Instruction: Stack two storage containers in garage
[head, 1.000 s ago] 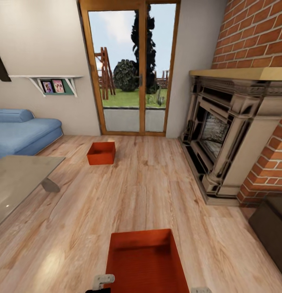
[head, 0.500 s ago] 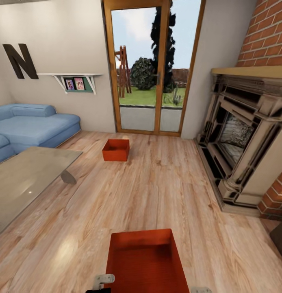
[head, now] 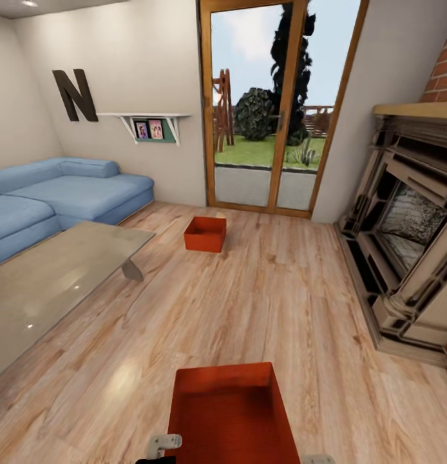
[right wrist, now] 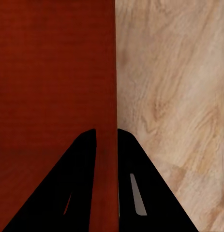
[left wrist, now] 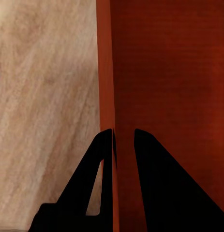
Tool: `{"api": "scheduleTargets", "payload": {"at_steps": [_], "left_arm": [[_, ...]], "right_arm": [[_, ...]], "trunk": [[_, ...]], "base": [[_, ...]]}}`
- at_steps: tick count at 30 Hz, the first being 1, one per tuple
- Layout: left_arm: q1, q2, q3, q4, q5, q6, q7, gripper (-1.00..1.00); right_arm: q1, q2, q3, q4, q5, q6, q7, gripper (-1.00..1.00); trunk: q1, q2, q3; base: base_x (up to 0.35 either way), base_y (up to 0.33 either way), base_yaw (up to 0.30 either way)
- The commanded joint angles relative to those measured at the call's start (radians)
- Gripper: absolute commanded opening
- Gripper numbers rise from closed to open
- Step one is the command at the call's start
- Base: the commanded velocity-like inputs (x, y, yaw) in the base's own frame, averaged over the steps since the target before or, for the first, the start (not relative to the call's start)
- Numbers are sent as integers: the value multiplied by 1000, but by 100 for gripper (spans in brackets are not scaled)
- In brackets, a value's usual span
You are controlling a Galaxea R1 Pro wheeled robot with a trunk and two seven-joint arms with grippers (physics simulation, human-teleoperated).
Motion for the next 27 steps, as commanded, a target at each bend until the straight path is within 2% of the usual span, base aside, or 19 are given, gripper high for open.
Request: {"api": "scheduleTargets", "payload": {"at_steps": [1, 11, 27], "left_arm": [[-1, 13, -9, -3, -4, -45, 18, -100], [-1, 13, -9, -3, -4, -45, 18, -100], [-1, 13, -9, -3, -4, -45, 17, -100]], "right_arm": [[1, -1, 16, 1, -14, 5, 0, -100], [1, -1, 16, 1, -15, 5, 0, -100], [0, -1, 16, 1, -14, 5, 0, -100]], "trunk": [[0, 0, -2], [0, 0, -8], [0, 0, -19]], "base": [[0, -259, 257], [-36, -241, 257], [-55, -78, 257]]}}
